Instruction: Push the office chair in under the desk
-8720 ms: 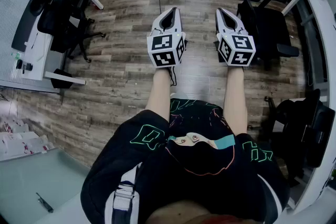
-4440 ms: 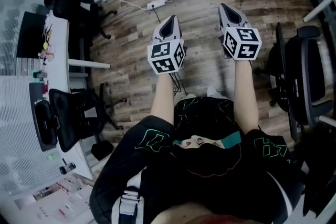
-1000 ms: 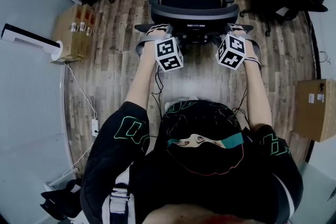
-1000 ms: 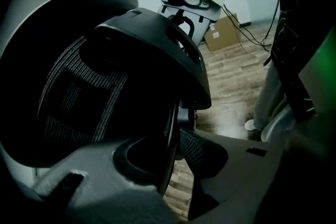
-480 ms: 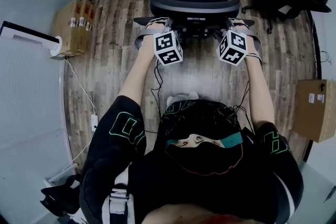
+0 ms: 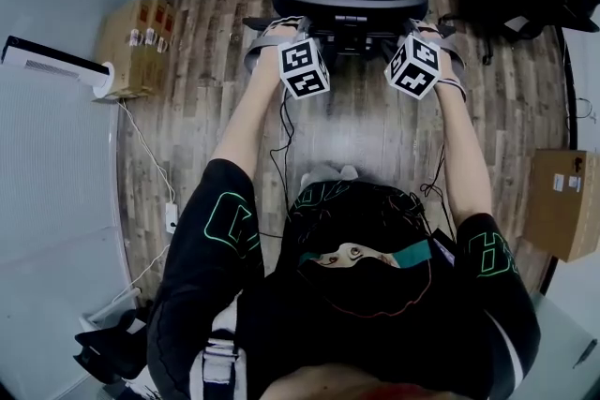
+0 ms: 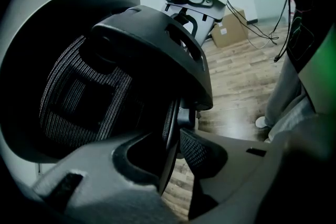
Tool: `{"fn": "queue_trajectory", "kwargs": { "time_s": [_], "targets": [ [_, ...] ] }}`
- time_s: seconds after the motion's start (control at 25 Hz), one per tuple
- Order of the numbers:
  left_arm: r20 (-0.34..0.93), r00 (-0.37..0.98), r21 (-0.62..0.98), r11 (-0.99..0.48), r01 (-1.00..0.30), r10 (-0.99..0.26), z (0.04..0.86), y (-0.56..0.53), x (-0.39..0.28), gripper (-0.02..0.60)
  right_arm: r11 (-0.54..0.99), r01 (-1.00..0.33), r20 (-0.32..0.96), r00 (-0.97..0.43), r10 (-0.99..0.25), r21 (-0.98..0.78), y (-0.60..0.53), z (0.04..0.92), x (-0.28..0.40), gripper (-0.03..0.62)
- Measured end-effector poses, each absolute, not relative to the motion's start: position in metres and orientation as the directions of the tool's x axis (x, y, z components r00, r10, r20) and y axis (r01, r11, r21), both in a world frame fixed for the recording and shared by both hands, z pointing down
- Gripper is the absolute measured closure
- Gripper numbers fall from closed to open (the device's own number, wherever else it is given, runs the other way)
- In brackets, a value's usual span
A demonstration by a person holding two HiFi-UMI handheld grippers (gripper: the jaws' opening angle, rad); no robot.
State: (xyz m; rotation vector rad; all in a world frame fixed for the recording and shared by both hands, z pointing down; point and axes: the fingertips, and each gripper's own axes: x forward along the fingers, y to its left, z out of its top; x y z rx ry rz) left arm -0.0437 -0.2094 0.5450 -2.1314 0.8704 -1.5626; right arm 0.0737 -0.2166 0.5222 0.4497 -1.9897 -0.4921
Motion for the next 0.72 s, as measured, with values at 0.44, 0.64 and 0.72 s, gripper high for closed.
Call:
{"fn": "queue_trajectory", "kwargs": {
  "time_s": [0.44,0.64,0.72],
  "targets": [
    [0.717,0.216,-0.607,-0.746,-0.274,-0.663,0.542,-0.255,-0.061,0.445,0.854,-0.122,0.746,-0.435,-0.504,0.506,-0.26,0.517,0.056,0.454],
    [0.709,0.228,-0.608,-0.742,-0.282,-0.668,0.541,-0.281,-0.069,0.445,0.844,-0.126,0.736,-0.434,-0.52,0.522,-0.286,0.516,0.049,0.453],
    [0.705,0.251,-0.603,-0.747,-0.28,-0.664,0.539,-0.291,-0.071,0.445,0.832,-0.137,0.727,-0.425,-0.539,0.537,-0.295,0.515,0.045,0.451]
  ]
}}
